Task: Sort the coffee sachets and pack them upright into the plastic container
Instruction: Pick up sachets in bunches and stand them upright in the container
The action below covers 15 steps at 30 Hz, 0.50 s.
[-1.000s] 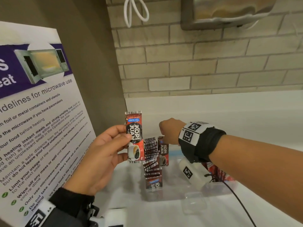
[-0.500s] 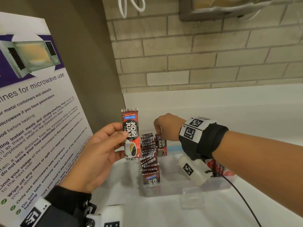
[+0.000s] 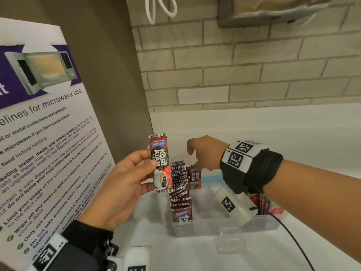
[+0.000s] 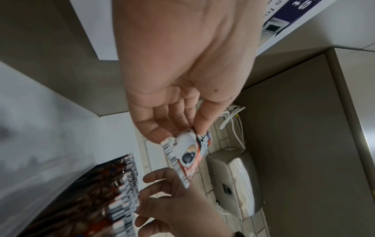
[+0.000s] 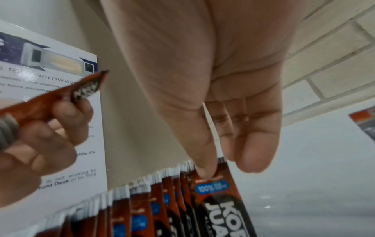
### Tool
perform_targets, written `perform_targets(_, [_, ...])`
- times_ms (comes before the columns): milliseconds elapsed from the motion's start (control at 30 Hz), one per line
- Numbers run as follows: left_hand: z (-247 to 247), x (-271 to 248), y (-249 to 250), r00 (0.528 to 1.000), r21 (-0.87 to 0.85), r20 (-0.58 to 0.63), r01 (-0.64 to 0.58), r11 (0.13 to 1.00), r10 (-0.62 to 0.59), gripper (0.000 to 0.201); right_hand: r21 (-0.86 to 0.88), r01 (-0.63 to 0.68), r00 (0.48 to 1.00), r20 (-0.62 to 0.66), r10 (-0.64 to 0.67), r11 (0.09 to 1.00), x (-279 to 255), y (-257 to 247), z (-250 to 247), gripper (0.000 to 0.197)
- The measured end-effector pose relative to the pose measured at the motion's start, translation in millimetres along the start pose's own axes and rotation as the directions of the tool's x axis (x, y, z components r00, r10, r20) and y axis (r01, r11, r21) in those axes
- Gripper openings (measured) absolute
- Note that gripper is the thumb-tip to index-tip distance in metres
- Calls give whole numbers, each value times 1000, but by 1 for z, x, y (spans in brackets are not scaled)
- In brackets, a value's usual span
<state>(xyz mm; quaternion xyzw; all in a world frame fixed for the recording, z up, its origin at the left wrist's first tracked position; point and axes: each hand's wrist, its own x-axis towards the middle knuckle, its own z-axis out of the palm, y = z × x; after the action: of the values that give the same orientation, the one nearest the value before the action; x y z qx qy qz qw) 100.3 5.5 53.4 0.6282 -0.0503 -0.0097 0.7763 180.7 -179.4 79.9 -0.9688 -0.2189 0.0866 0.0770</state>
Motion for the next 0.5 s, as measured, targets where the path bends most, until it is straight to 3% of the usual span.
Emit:
perform_targets(200, [3, 1, 0, 1000, 33, -11, 17, 999, -17, 29, -70, -37, 999, -22, 36, 997, 8, -3, 9, 29])
perform_targets(500, [0, -1, -3, 1000, 46, 5, 11, 999, -11, 37, -57, -51, 998, -49, 48, 997, 9, 3, 9, 26])
